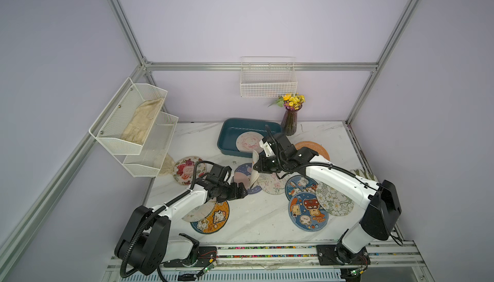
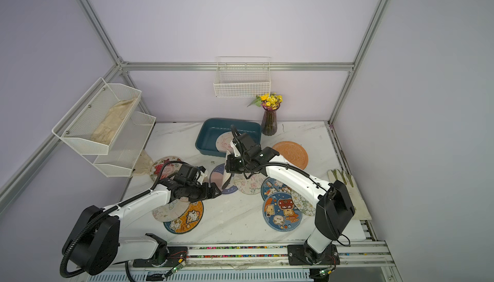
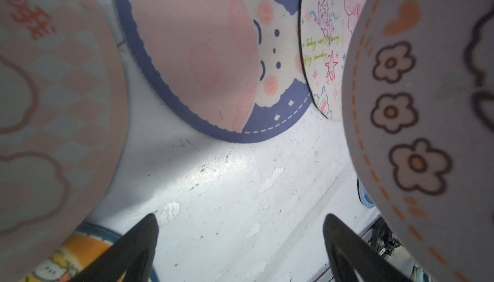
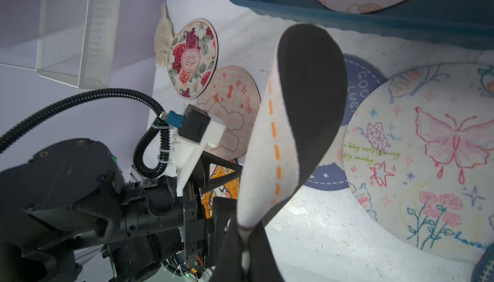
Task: Put the coasters into the storage box
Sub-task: Pick up the coaster from the center of the board, then place the coaster in the storage box.
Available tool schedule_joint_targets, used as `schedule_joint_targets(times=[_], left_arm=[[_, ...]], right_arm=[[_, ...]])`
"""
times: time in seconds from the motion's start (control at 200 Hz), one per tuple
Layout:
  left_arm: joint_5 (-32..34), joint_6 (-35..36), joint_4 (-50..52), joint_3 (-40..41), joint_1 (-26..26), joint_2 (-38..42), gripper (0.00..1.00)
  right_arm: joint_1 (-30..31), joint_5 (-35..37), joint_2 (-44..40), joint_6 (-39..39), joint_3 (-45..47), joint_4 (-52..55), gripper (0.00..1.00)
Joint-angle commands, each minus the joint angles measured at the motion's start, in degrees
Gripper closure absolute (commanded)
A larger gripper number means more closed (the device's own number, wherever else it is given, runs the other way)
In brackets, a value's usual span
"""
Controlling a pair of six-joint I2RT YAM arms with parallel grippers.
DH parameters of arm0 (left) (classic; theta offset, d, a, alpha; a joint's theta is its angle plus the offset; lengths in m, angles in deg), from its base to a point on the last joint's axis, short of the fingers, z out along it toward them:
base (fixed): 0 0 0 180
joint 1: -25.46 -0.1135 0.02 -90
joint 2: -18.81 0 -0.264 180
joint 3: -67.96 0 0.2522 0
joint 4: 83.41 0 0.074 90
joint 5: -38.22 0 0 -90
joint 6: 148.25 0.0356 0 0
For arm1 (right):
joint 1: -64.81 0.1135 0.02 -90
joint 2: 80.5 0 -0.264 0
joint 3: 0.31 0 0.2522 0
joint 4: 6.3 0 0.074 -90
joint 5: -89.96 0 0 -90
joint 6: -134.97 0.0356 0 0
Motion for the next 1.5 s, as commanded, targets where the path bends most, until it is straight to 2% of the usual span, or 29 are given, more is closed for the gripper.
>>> schedule_joint_targets(times=[0.0,0.455,0.62,0.7,0.8,1.125,1.385,1.49], left_arm=[[-2.2,0.3,-0.5,-5.5,-0.8,0.4,0.04],[-2.5,0.2,-0.1,-5.6,-2.1,0.9,0.03],[-2.2,0.3,0.7,-5.7,-2.5,1.5,0.03],[-2.0,0.3,1.0,-5.7,-2.6,1.7,0.03],[-1.6,0.1,1.4,-5.6,-2.7,2.2,0.03],[-1.1,-0.2,1.9,-5.6,-2.9,3.0,0.03],[-1.2,0.0,2.0,-6.2,-2.9,2.2,0.03],[-1.4,0.0,2.0,-6.8,-2.9,1.4,0.02]], right_arm=[[-2.2,-1.2,4.8,-3.0,-7.2,2.5,1.0],[-7.9,-4.5,34.4,-7.2,-45.4,2.4,1.0],[-9.6,-5.0,42.9,-6.6,-55.0,2.3,1.0],[-11.0,-4.9,45.3,-6.5,-55.5,1.8,1.0],[-13.0,-4.1,45.9,-6.8,-51.9,0.8,1.0],[-17.8,0.7,40.9,-9.1,-39.0,2.8,1.0],[-17.9,4.7,34.9,-11.5,-33.9,4.8,0.51],[-18.0,5.4,31.3,-12.1,-30.4,4.6,0.38]])
